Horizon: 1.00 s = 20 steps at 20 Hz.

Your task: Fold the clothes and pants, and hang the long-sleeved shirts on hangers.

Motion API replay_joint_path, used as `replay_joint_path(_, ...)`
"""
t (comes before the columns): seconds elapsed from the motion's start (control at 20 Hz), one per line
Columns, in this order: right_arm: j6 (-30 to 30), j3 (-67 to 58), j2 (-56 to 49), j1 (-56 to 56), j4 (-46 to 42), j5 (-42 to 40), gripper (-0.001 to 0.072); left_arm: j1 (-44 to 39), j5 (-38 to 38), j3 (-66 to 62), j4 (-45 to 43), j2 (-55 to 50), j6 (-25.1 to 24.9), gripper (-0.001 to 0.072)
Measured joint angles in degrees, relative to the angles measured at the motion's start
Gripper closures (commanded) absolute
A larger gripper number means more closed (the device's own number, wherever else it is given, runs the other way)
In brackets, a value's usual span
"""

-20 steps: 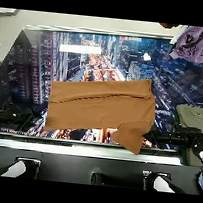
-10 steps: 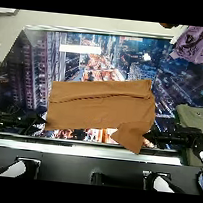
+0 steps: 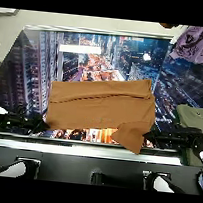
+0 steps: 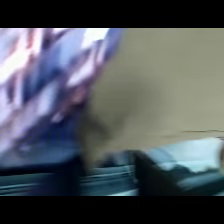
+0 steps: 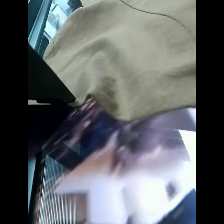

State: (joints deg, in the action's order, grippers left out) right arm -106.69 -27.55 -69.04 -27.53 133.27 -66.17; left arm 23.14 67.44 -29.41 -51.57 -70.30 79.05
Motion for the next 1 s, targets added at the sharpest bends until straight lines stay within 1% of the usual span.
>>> replay_joint_path(0.15, 0.0, 0.0, 1.88, 0.0, -0.09, -0.7, 0.0683, -0.59, 0.28, -0.68, 0.35, -0.74, 0.24, 0.0691)
replay_joint_path(0.3, 0.9, -0.09, 6.4, 0.0, -0.28, -1.95, 0.0683, -0.83, 2.05, -2.95, 0.04, 1.44, 1.49, 0.0691)
replay_joint_path(0.4, 2.73, -0.39, 11.28, 0.0, -0.37, -5.25, 0.0683, -0.92, 4.09, -4.79, -1.42, 4.92, 4.33, 0.0691)
replay_joint_path(0.5, 5.49, -0.63, 18.34, 0.0, -0.72, -9.62, 0.0683, -0.92, 6.14, -6.21, -4.39, 9.73, 8.04, 0.0692)
replay_joint_path(0.6, 9.4, -0.81, 26.01, 0.0, -1.77, -13.27, 0.0684, -0.94, 8.09, -6.99, -8.04, 15.15, 12.04, 0.0691)
replay_joint_path(0.7, 13.55, -1.38, 33.94, 0.0, -2.47, -17.66, 0.0684, -0.92, 10.32, -7.41, -11.37, 20.31, 15.04, 0.0691)
replay_joint_path(0.85, 16.79, -3.74, 40.89, 0.0, -3.48, -24.46, 0.0684, -0.94, 13.33, -7.69, -14.8, 26.01, 17.38, 0.0692)
replay_joint_path(1.0, 17.7, -6.86, 41.46, 0.0, -3.98, -26.23, 0.0683, -1.49, 12.59, -7.8, -16.35, 28.24, 18.08, 0.0692)
